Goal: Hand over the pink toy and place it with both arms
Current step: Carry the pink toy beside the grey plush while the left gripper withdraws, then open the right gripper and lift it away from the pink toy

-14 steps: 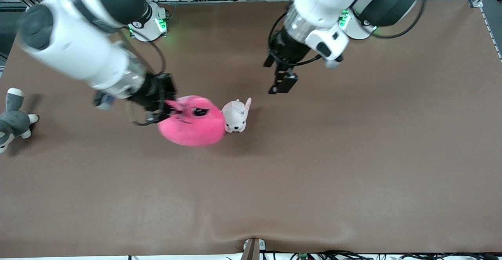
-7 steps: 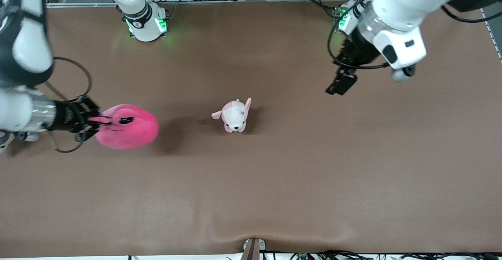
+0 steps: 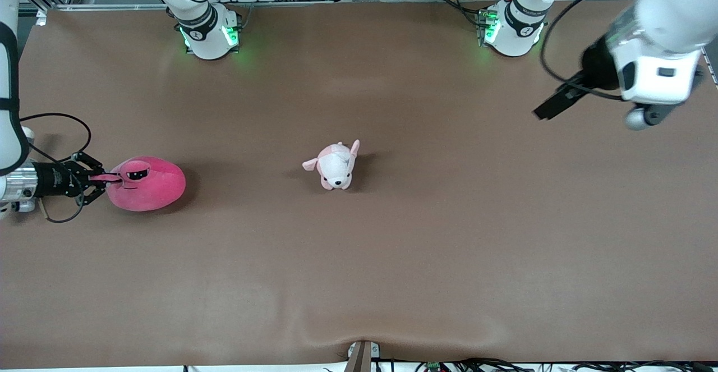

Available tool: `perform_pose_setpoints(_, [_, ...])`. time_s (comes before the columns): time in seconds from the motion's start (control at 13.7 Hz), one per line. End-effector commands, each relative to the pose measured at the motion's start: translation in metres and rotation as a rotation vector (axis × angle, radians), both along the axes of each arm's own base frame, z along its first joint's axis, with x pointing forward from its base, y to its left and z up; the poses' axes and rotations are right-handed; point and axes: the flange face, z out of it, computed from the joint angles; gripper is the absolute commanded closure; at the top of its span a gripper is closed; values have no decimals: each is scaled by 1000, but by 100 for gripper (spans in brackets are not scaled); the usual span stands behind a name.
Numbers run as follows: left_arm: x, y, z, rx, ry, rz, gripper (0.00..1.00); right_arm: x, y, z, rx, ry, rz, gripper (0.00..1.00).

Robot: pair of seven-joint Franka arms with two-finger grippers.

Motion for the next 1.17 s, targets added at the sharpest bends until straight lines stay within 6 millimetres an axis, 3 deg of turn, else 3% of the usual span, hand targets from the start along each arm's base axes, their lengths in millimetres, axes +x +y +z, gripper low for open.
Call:
perform_pose_setpoints(0.0, [-2,32,1,21,-8,-189,0,-19,4,-17,79,-5,25,94])
perform_pose_setpoints(0.15, [-1,38,-1,28,-10,-263,0,-19,0,-15,89,-8,33,17])
perform_pose_setpoints(0.22, [-1,48,0,39,-12,-294,0,-12,10,-3,90,-7,49,0])
perform_pose_setpoints(0.37, [-1,55,-2,41,-32,-353,0,4,27,33,89,-20,111,0])
perform_pose_setpoints(0.58, [0,58,-5,43,-47,-372,0,28,39,124,69,-120,181,0])
perform_pose_setpoints(0.73, [-8,53,-16,56,-69,-409,0,42,80,181,47,-208,271,0])
perform_pose_setpoints(0.88, [-19,51,-25,69,-93,-418,0,39,129,233,36,-243,373,0])
perform_pose_setpoints(1.1, [-28,58,-27,66,-97,-450,0,17,184,299,32,-319,477,0])
